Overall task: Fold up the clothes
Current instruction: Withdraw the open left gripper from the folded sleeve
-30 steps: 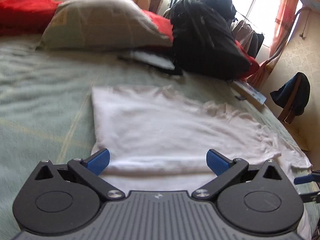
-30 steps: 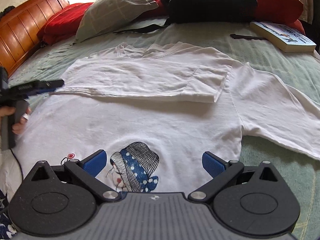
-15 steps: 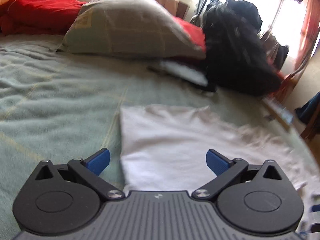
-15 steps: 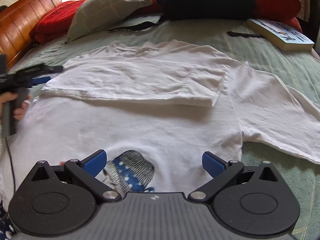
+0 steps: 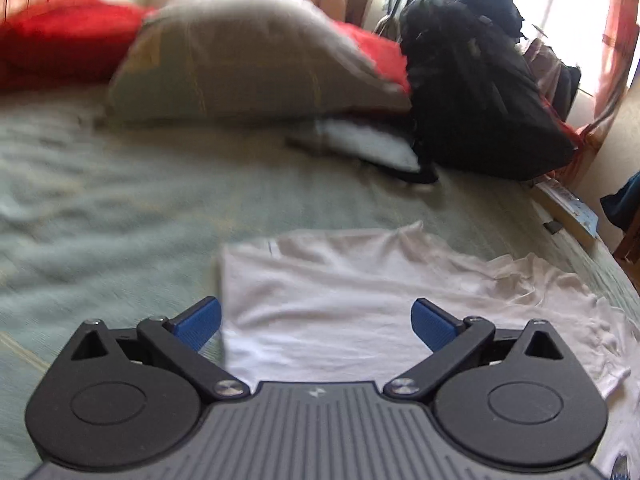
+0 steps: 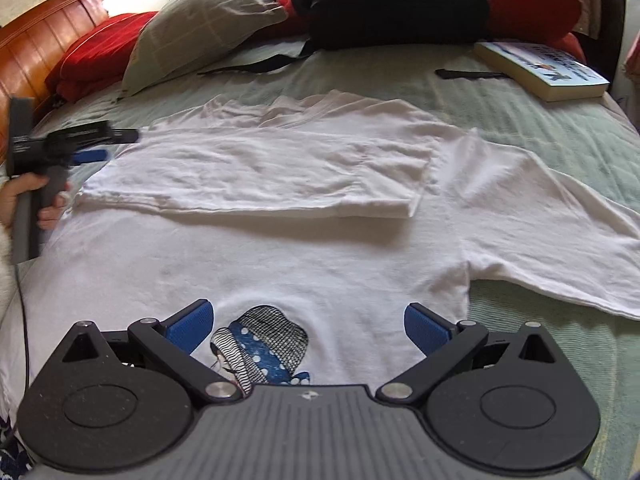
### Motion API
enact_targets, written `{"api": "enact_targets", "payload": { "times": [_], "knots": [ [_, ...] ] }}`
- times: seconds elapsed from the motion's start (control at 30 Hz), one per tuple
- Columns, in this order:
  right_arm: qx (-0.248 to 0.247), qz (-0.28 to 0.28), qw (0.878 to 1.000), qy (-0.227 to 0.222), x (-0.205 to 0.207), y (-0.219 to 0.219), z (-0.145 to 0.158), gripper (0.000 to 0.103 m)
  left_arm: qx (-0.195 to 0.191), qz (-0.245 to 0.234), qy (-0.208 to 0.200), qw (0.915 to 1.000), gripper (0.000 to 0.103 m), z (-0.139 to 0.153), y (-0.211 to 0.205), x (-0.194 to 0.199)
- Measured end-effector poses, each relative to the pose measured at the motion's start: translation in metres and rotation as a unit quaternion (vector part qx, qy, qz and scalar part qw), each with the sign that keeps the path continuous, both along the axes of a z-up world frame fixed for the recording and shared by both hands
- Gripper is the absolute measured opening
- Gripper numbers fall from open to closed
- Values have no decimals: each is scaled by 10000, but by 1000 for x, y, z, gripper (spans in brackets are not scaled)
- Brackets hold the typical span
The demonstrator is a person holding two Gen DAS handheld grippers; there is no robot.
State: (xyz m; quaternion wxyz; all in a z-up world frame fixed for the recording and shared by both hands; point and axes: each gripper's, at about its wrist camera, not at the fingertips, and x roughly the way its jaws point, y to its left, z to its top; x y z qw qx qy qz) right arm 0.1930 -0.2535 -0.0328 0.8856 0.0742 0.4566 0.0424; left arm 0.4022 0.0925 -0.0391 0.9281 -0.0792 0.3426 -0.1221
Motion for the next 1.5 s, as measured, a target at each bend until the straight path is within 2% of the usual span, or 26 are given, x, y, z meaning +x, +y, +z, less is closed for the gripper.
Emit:
{"api": "enact_targets", "payload": {
  "times": [0.1,0.2,0.23,0.3,0.37,0.4,0.47,0.5,0.63,0.7,0.8,0.87,0.97,1.1,1.2,1.33,1.5],
  "knots": [
    [42,47,10000,-62,-1,4,3,103,8,-530,-126,9985,102,22,-3,-23],
    [63,169,9998,-126,-4,14,6,103,50,-1345,83,9909,102,17,-18,-40],
    [67,187,9997,-142,-8,16,8,103,100,-1453,138,9892,102,12,-22,-44],
    [75,224,9996,-173,-14,19,10,103,224,-1309,286,9907,102,-2,-23,-47],
    [77,251,9994,-203,-21,23,12,103,184,-863,691,9937,101,-19,-9,-44],
    [58,220,9995,-213,-26,21,13,103,81,-761,727,9944,97,-21,-1,-46],
    [47,133,9996,-238,-35,17,15,103,-137,-638,605,9960,98,-14,11,-56],
    [55,74,9996,-253,-38,13,16,103,-121,-528,587,9968,98,-7,14,-62],
    [140,-111,9994,-292,-43,9,20,103,123,-873,141,9960,101,24,8,-88],
    [244,-80,9991,-342,-46,13,23,103,314,-1160,78,9927,101,31,-4,-99],
    [302,102,9986,-414,-53,27,24,103,670,-1640,238,9839,102,21,-24,-118],
    [338,218,9982,-456,-59,35,25,103,1041,-1744,336,9786,102,5,-33,-132],
    [343,320,9980,-432,-69,43,18,103,1431,-1718,437,9737,102,-18,-33,-158],
    [-71,465,9979,-452,-85,55,-4,103,1324,-1456,208,9802,102,-23,-13,-194],
    [-397,674,9962,-390,-97,64,-30,103,1424,-1361,198,9802,102,-19,-2,-218],
    [-810,857,9887,-929,-124,72,-47,103,1772,-1303,195,9753,102,-12,-3,-255],
    [-676,758,9880,-1167,-135,66,-52,103,1892,-1363,-303,9720,102,-2,-31,-298]
  ]
}}
